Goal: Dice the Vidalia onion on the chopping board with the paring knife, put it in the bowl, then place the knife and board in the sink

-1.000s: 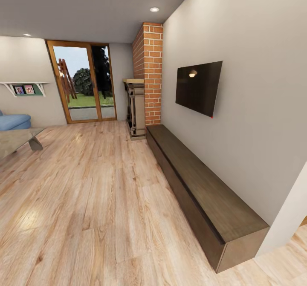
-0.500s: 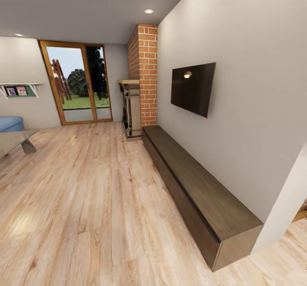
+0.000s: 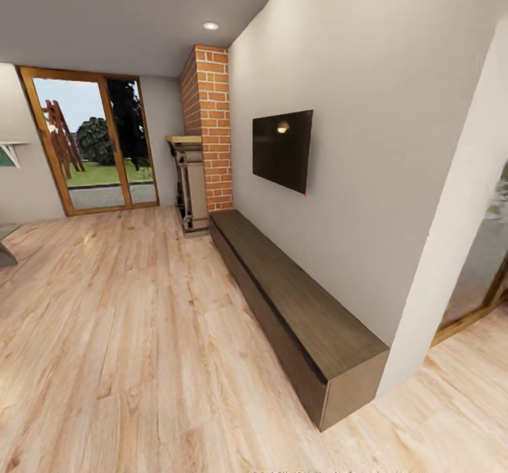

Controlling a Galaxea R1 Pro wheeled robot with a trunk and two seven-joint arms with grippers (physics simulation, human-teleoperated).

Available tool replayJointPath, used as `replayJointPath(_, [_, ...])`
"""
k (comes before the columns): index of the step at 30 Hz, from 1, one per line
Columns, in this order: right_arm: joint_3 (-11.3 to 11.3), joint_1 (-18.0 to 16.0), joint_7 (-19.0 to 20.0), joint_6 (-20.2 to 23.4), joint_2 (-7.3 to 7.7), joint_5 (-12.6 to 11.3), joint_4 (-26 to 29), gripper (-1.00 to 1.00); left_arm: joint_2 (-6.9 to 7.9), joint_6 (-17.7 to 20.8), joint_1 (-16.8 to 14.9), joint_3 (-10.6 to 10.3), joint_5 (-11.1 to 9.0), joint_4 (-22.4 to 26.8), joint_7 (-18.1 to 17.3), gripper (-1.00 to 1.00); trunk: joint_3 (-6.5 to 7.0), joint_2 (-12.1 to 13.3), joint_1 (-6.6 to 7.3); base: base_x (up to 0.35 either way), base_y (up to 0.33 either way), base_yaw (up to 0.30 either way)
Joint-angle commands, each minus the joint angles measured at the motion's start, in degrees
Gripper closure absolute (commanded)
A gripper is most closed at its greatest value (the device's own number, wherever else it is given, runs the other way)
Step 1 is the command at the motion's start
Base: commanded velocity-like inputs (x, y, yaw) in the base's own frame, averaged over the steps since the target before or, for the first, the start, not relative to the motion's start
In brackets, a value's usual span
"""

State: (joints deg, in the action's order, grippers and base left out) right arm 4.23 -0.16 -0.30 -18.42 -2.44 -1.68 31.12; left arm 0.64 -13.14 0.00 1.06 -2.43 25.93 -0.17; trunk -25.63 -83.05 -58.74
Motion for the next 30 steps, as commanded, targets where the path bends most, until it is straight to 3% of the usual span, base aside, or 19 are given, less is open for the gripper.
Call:
replayJointPath(1, [0.22, -0.02, 0.04, -0.13, -0.03, -0.17, -0.02, -1.0, -0.02, -0.13, 0.0, 0.02, -0.22, -0.06, 0.0, -1.0, 0.0, -0.03, 0.01, -0.081, -0.273, -0.258])
replayJointPath(9, [2.01, -0.02, 0.04, -0.13, -0.02, -0.19, -0.09, -1.0, -0.18, -0.13, 0.0, -0.08, -0.11, -0.73, 0.14, -1.0, 0.3, -0.03, 0.01, -0.017, -0.298, -0.28])
replayJointPath(30, [2.18, -0.02, 0.04, -0.12, -0.02, -0.18, -0.09, -1.0, -0.29, -0.13, 0.0, -0.09, -0.03, -2.72, 0.09, -1.0, 0.34, -0.03, 0.01, 0.0, -0.307, -0.299])
